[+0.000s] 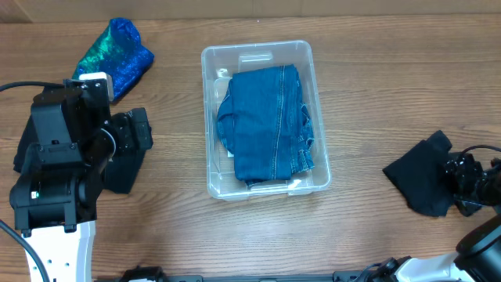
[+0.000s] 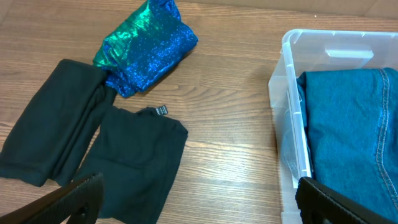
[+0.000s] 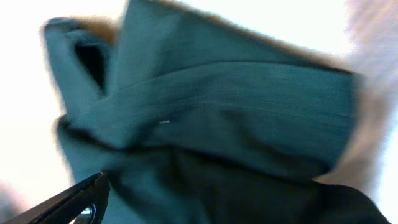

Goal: Pack container
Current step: 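Grasp the black cloth with the right gripper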

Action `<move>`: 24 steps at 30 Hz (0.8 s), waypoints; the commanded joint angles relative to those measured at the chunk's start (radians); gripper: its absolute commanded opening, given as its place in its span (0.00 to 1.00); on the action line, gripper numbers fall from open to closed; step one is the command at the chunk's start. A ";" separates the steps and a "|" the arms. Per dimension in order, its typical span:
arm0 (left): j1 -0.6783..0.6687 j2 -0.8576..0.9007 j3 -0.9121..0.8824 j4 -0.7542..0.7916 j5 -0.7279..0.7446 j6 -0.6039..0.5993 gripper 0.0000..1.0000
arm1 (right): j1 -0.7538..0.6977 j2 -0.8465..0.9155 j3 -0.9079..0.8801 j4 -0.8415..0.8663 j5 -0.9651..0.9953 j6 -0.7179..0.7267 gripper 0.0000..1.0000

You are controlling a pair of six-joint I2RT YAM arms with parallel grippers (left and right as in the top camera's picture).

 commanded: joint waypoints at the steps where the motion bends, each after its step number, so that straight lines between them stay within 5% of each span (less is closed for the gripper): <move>1: -0.001 0.003 0.021 0.002 -0.010 0.023 1.00 | 0.017 0.082 -0.061 -0.005 -0.188 -0.016 0.95; 9: -0.001 0.003 0.021 0.002 -0.010 0.023 1.00 | 0.017 0.082 -0.084 -0.001 -0.192 -0.016 0.84; 16: -0.001 0.003 0.021 0.002 -0.010 0.023 1.00 | 0.017 0.082 -0.119 0.032 -0.159 -0.015 0.56; 24: -0.001 0.003 0.021 0.002 -0.010 0.023 1.00 | 0.017 0.082 -0.119 0.043 -0.132 -0.015 0.47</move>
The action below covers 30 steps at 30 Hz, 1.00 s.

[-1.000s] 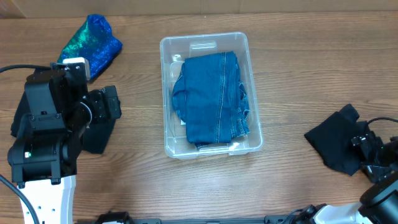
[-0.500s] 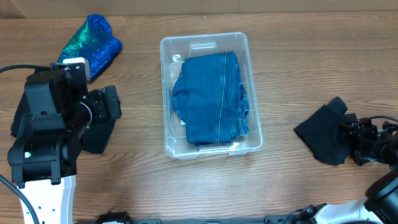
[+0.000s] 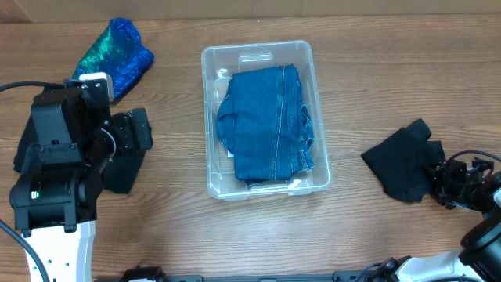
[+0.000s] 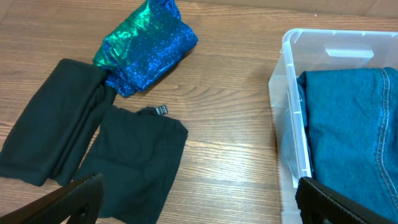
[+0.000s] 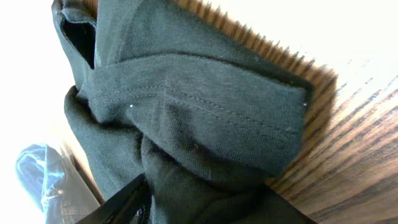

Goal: Pack container
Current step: 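Grasp the black cloth with the right gripper, then carry the black cloth into the bin on top of the jeans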

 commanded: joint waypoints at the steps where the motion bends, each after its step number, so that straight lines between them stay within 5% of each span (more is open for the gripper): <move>1: -0.001 0.003 0.021 0.004 -0.010 0.023 1.00 | 0.014 0.044 -0.039 0.002 0.096 0.001 0.45; 7: -0.001 0.003 0.021 0.005 -0.011 0.023 1.00 | 0.014 0.044 -0.037 0.006 0.082 0.001 0.16; 20: -0.001 0.003 0.021 0.012 -0.014 0.024 1.00 | 0.032 -0.013 0.086 -0.106 -0.097 -0.027 0.04; 30: -0.001 0.003 0.021 0.012 -0.013 0.023 1.00 | 0.254 -0.206 0.433 -0.339 -0.101 -0.072 0.04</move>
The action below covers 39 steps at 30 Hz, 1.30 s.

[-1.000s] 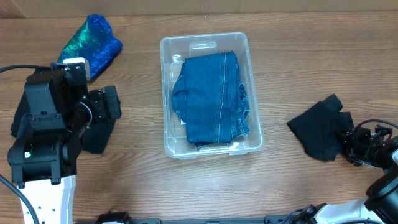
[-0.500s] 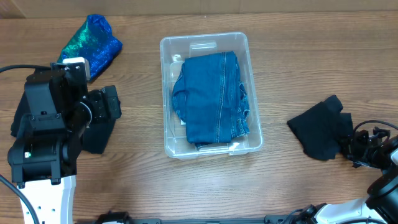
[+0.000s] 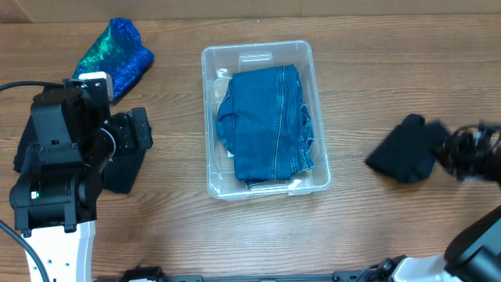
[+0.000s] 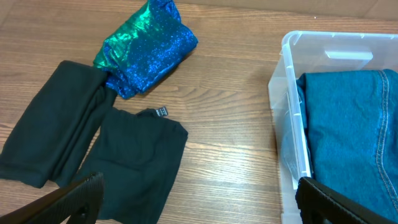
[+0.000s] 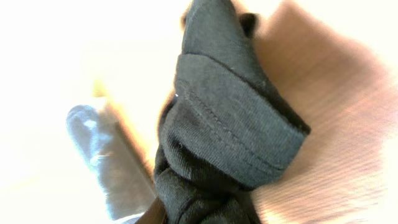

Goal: Pack container
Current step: 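Carry the black cloth into the bin on top of the jeans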

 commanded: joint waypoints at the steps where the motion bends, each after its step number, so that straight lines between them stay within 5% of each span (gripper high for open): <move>1: -0.001 0.003 0.021 0.006 -0.013 0.023 1.00 | 0.118 -0.096 0.197 -0.072 -0.043 -0.025 0.04; 11: -0.001 0.003 0.021 0.006 -0.013 0.023 1.00 | 0.575 -0.126 0.680 -0.188 -0.038 -0.023 0.04; 21: -0.001 0.003 0.021 0.006 -0.013 0.023 1.00 | 0.986 -0.020 0.694 -0.014 0.079 0.061 0.04; 39: -0.001 0.003 0.021 0.007 -0.013 0.024 1.00 | 1.114 0.356 0.693 0.208 0.090 0.173 0.04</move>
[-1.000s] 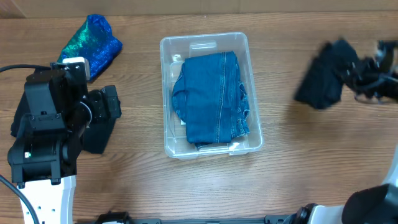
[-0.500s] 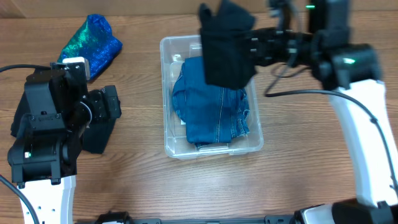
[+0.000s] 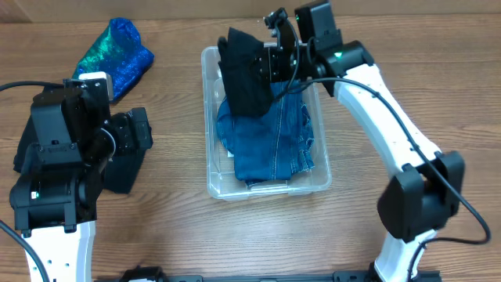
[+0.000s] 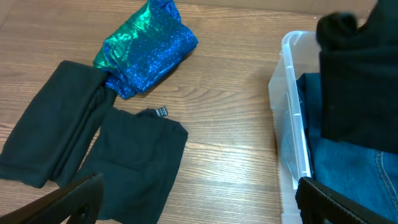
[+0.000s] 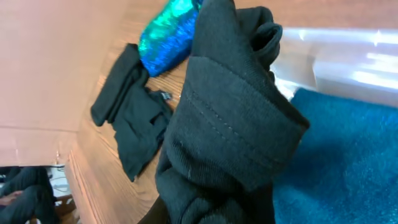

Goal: Pack container
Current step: 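Carry the black cloth into the bin on top of the jeans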

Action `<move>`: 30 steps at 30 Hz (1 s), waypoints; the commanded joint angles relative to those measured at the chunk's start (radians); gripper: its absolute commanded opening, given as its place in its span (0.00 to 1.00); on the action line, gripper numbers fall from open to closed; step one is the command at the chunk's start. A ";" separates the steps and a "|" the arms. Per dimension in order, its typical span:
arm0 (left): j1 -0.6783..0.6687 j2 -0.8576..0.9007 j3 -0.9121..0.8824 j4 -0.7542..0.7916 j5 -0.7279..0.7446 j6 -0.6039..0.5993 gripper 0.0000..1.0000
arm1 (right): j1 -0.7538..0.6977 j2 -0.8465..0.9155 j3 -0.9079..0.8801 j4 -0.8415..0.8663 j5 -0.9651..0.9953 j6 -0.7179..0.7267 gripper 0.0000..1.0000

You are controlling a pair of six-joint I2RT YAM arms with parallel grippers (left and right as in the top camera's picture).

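A clear plastic container [image 3: 210,149] stands at the table's middle with folded blue jeans [image 3: 270,133] inside. My right gripper [image 3: 270,61] is shut on a black garment [image 3: 244,74] that hangs above the container's far left end; the cloth [image 5: 230,124] fills the right wrist view and hides the fingers. My left gripper [image 4: 196,202] stands open at the left, over wood between black clothes [image 4: 106,149] and the container's wall [image 4: 289,137], holding nothing.
A sparkly blue-green cloth [image 3: 117,51] lies at the far left corner. Two black garments [image 3: 121,168] lie flat under the left arm. The right arm [image 3: 391,133] spans from the right edge across to the container.
My right gripper has moved with the black garment from the table's right side to above the container's far end. The left arm has not moved.
The black garment lay on the table at the far right with my right gripper at it. Then it was bunched and shifted left, then lifted off the wood in the gripper. Now it hangs above the jeans in the container. The left arm stayed still throughout.
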 commanded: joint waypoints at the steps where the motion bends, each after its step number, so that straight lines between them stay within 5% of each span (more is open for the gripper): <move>1: -0.001 0.003 0.021 0.006 -0.013 0.023 1.00 | 0.009 0.040 0.020 0.020 -0.013 0.040 0.04; 15: -0.001 0.003 0.021 0.006 -0.013 0.046 1.00 | 0.033 0.100 0.019 0.109 -0.090 0.150 0.04; 25: -0.001 0.003 0.021 0.005 -0.013 0.046 1.00 | 0.009 0.100 0.019 -0.022 0.188 0.226 0.04; 26: -0.001 0.003 0.021 0.005 -0.013 0.046 1.00 | 0.007 0.100 0.019 -0.040 0.214 0.226 0.08; 28: -0.001 0.003 0.021 0.005 -0.013 0.045 1.00 | 0.005 0.101 0.019 -0.071 0.259 0.226 0.52; 29: -0.001 0.003 0.021 0.005 -0.013 0.045 1.00 | 0.005 0.102 0.018 -0.079 0.275 0.226 0.82; 30: -0.001 0.003 0.021 0.005 -0.013 0.045 1.00 | 0.005 0.102 0.017 -0.091 0.293 0.226 1.00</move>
